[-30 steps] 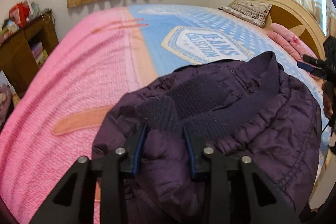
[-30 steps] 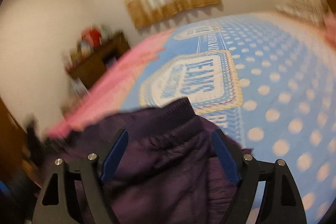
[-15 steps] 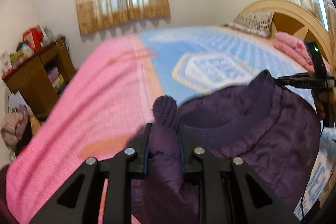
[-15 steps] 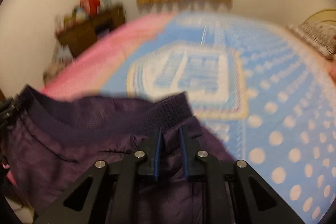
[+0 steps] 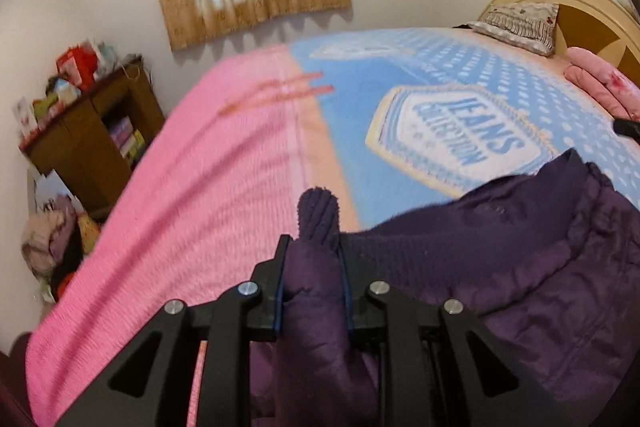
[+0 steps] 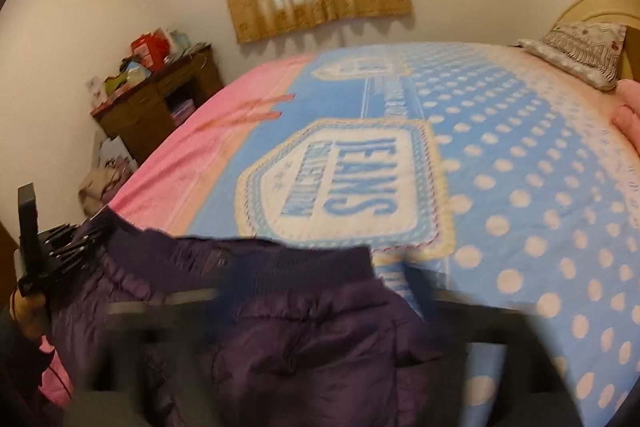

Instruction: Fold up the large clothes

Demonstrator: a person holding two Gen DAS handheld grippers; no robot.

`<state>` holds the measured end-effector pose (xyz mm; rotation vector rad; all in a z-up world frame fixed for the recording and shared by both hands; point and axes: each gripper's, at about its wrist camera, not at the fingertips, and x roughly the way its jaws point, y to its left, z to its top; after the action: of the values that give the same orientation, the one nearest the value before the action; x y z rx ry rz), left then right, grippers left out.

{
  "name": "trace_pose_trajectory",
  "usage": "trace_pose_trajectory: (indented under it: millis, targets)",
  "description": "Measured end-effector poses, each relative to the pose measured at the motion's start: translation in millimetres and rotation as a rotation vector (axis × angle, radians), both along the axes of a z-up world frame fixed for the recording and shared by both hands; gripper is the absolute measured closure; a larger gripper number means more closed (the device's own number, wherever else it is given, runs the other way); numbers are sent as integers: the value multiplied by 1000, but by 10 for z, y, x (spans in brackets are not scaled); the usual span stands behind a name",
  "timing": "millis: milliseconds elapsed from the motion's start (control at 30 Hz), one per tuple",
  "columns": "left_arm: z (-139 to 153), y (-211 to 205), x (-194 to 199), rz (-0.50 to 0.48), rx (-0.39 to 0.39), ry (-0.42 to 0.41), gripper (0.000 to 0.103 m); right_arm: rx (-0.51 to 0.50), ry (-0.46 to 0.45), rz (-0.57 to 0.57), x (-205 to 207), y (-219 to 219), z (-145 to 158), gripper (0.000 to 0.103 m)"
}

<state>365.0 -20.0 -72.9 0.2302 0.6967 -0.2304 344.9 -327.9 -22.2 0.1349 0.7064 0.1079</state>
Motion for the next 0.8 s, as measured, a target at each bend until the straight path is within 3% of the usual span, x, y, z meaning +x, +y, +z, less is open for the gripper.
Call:
trace_pose_trajectory:
  millis: [133, 200, 233, 267, 433, 500, 567, 667, 800]
  targets:
    - [-94, 11, -88, -11, 31, -13, 81, -111, 163, 38, 252, 129, -342, 13]
    - [-90, 6, -114, -9, 29, -15, 81, -77, 264, 60, 386, 96, -569, 42]
    - [-73, 11, -133, -6, 25, -20, 81, -68, 292, 83, 416, 110, -649, 66]
    - [-48, 8, -139, -1, 26, -30, 81, -111, 266, 63, 380, 132, -623, 75]
    - [302, 33, -218, 13, -19, -110, 81, -186, 21, -22, 26, 154, -58, 78]
    - [433, -29, -220, 16, -11, -151, 81, -213, -36, -59, -18, 168, 120, 78]
    - [469, -93, -157, 17, 5, -174, 81, -226, -41, -96, 43, 156, 176, 78]
    - [278, -210, 71, 52, 83, -162, 80, -295, 14, -135, 231, 159, -71, 78]
    - [-347, -293, 409, 89, 147, 6, 79, -295, 130, -172, 413, 39, -609, 78]
